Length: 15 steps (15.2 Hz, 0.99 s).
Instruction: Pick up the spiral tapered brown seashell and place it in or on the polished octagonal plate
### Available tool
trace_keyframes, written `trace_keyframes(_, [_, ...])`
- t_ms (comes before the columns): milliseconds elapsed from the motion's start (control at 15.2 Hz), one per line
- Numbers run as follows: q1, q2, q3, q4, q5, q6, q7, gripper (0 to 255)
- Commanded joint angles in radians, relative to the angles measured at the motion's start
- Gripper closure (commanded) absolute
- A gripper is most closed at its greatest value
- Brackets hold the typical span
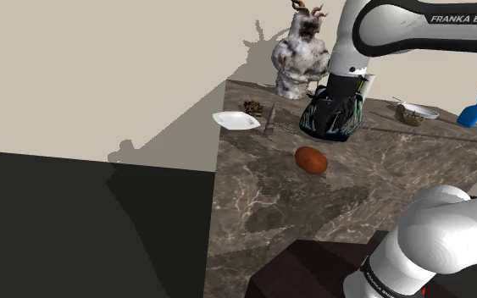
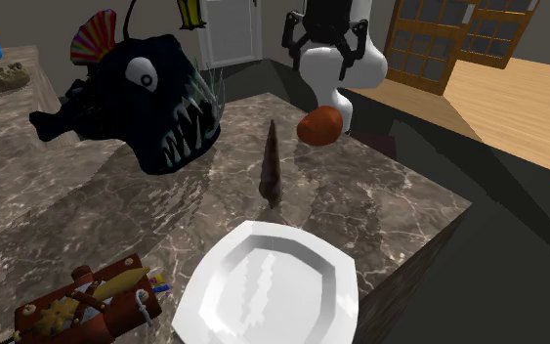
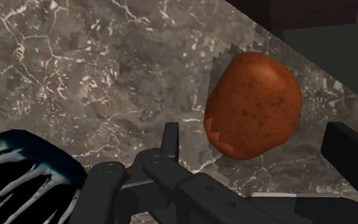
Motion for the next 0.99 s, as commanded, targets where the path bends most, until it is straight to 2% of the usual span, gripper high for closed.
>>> trace_keyframes(0, [0.000,0.000,0.000,0.000,0.000,0.000,0.000,0])
trace_keyframes(330, [0.070,-0.077,-0.263,-0.147,0.001,0.313,-0.401,0])
trace_keyframes(528, [0.158,-0.056,-0.453,-0.173,0.042,0.477,-0.666,0])
trace_keyframes(726, [0.312,-0.010,-0.672,-0.147,0.122,0.596,-0.951,0])
trace_keyframes(924, [0.538,0.025,-0.917,-0.072,0.228,0.653,-1.242,0])
